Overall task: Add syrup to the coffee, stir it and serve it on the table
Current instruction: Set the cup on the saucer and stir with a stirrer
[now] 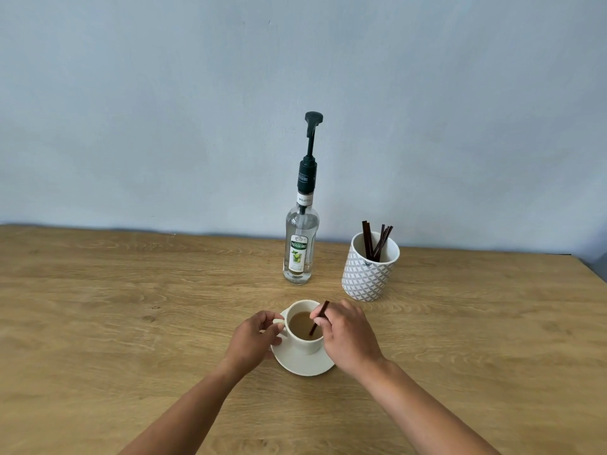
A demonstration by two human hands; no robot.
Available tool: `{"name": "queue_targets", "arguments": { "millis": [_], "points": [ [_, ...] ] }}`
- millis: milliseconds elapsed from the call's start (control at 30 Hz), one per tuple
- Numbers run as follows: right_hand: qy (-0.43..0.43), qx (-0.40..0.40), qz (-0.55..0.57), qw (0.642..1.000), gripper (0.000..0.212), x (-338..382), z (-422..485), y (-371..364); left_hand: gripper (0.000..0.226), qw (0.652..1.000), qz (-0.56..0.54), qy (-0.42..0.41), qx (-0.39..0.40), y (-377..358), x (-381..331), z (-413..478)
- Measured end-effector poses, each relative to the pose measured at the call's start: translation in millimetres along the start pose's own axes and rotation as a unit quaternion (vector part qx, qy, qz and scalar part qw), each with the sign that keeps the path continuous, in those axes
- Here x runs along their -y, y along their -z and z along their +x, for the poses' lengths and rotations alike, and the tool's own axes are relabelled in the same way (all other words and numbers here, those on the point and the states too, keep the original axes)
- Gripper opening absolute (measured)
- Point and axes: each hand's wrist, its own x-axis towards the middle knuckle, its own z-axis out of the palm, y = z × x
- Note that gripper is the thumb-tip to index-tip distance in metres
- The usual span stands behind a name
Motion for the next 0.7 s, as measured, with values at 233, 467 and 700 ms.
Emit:
{"name": "queue_targets", "arguments": {
  "millis": [233, 467, 700],
  "points": [
    [-0.061, 0.005, 0.067, 0.996, 0.014, -1, 0, -10, 0.006, 1.0, 0.009, -0.001, -0.003, 0, 1, 1],
    [-0.035, 0.012, -0.024, 0.999, 0.014, -11, 0, -6, 0.006, 1.0, -0.003, 0.0, -0.001, 0, 4, 3],
    [-0.055, -0.005, 0.039, 0.998, 0.014, -11, 3, -4, 0.007, 1.0, -0.006, 0.001, 0.002, 0, 4, 3]
  ]
}}
